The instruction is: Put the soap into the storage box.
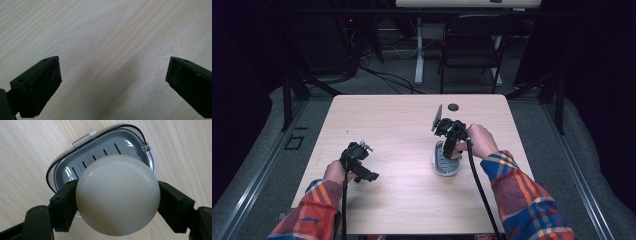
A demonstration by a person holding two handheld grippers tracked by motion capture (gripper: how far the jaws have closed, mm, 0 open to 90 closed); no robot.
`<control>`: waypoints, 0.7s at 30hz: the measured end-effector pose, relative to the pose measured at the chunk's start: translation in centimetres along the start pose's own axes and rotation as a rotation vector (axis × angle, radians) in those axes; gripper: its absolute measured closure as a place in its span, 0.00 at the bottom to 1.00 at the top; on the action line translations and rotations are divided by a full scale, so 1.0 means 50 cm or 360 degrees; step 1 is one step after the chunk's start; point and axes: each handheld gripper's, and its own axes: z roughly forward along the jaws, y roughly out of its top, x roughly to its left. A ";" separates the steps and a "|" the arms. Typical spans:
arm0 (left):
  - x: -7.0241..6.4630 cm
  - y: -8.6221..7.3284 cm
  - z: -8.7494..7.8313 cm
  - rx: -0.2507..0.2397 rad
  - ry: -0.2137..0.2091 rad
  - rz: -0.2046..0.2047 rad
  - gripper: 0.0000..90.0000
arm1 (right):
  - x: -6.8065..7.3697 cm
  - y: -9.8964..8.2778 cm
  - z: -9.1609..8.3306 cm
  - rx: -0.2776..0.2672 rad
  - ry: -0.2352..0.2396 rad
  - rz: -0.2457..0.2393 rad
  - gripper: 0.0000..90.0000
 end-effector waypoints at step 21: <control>0.000 0.000 -0.001 -0.0002 0.0000 -0.0005 0.00 | 0.016 0.028 0.041 0.0053 0.0034 -0.0040 0.26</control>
